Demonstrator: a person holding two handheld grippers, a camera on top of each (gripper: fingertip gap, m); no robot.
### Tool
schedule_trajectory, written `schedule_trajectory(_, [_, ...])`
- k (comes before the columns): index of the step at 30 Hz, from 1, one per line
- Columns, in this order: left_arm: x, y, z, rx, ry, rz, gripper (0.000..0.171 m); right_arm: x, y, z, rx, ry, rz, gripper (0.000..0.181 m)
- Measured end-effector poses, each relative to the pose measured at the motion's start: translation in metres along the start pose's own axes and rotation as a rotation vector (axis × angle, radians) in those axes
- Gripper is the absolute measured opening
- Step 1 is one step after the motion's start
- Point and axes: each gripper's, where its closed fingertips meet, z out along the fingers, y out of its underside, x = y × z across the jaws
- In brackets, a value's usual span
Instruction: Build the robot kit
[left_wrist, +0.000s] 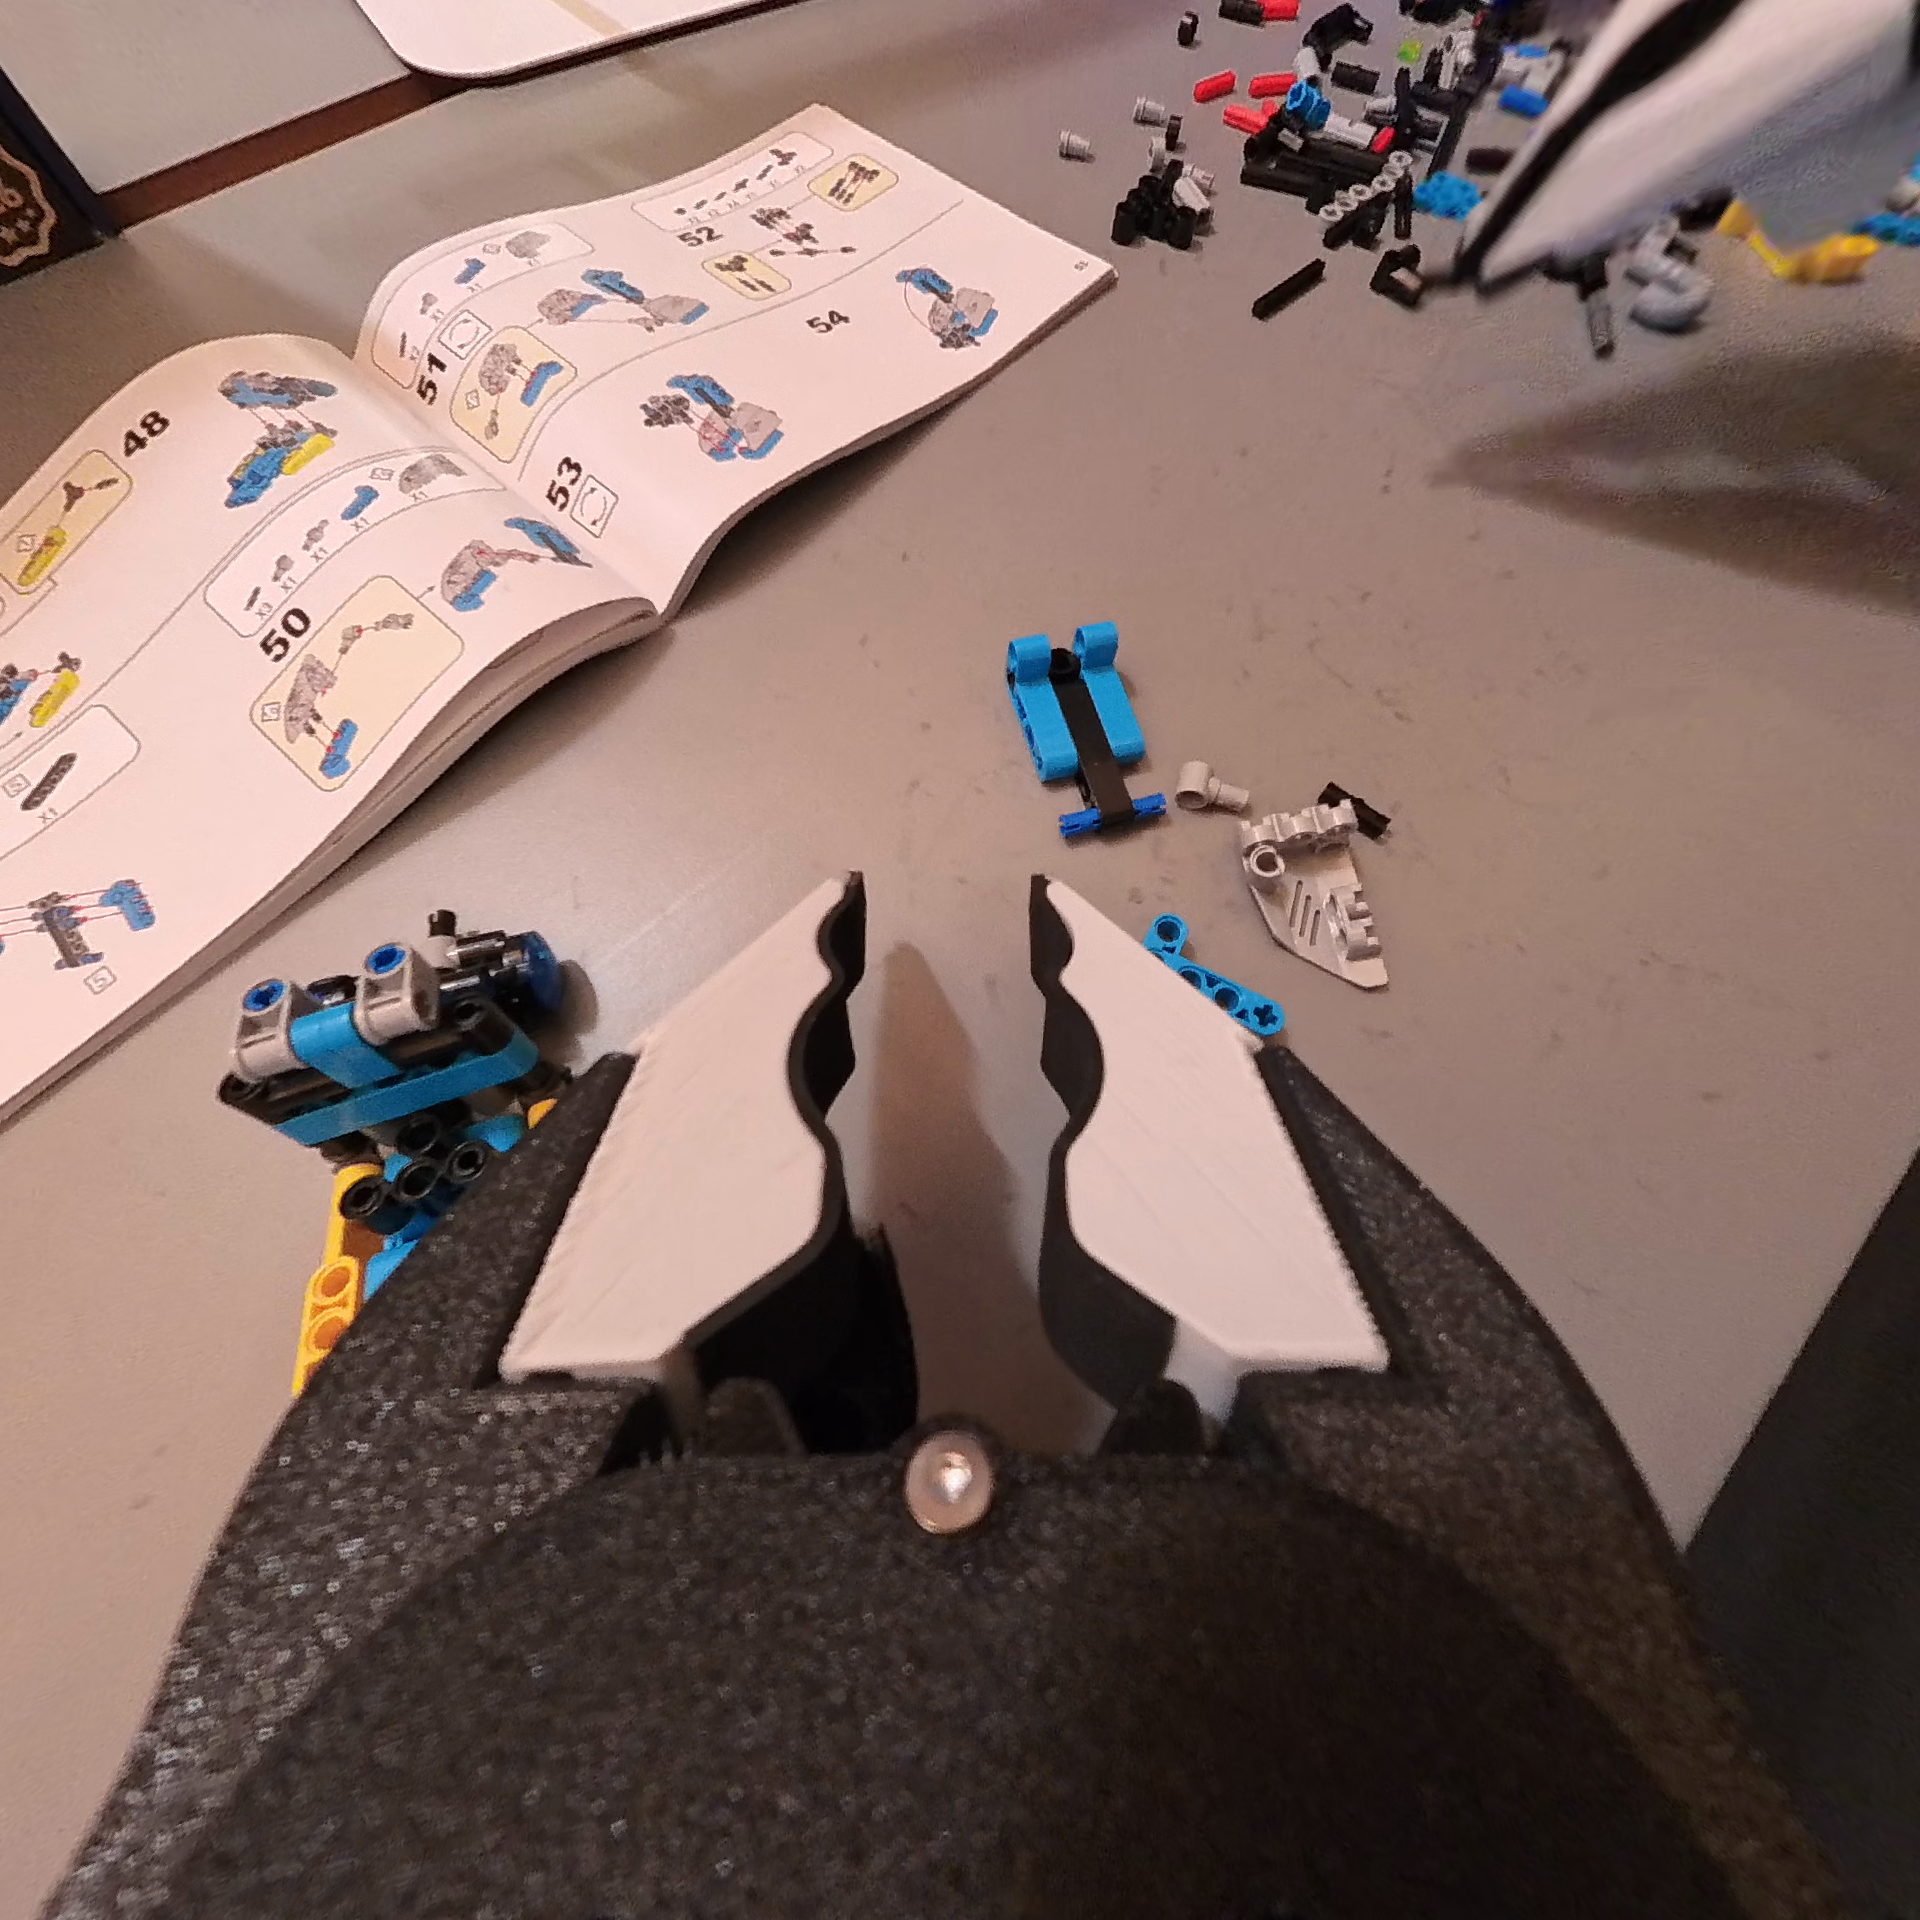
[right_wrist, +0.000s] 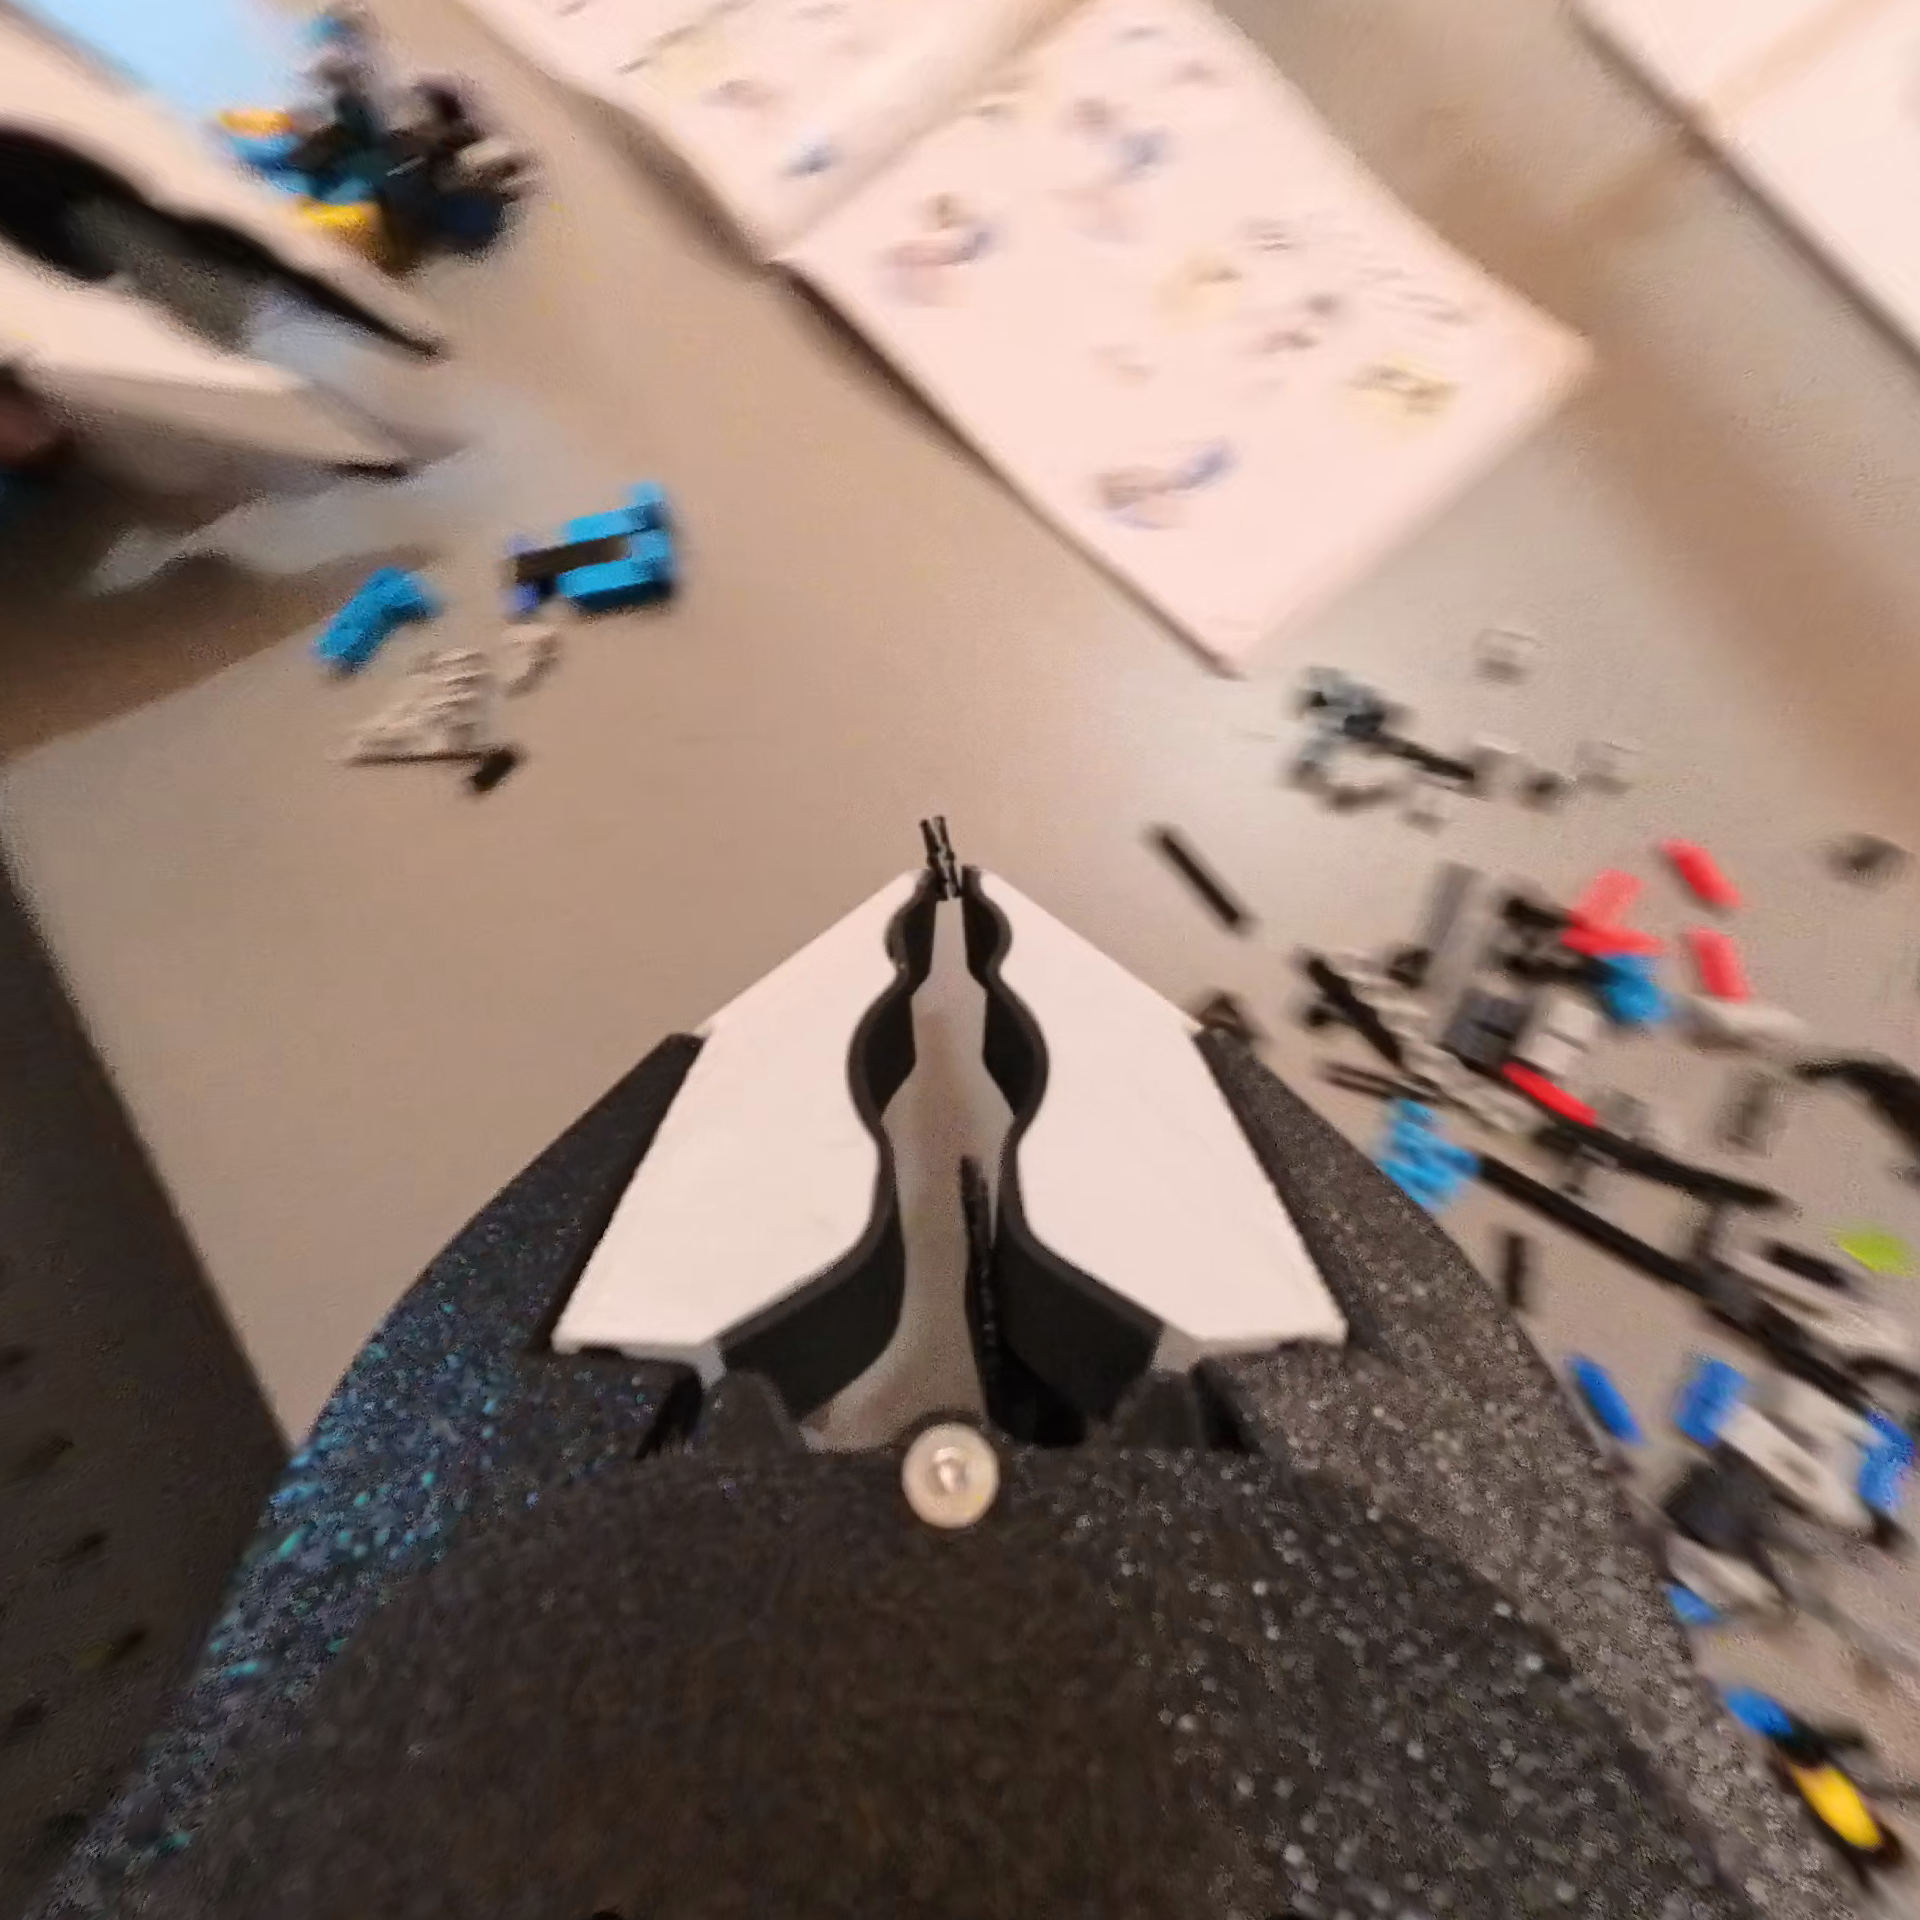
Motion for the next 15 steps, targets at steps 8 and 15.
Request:
schedule_trajectory(8, [0.000,-0.001,-0.001,0.008,-0.005,0.007,0.031,-0.099,0.009,0.052,-0.067,-0.136,-0.150,0.005])
schedule_trajectory(15, [0.000,-0.001,-0.001,0.008,-0.007,0.006,0.031,-0.063,-0.003,0.041,-0.030,-0.011,-0.076,0.018])
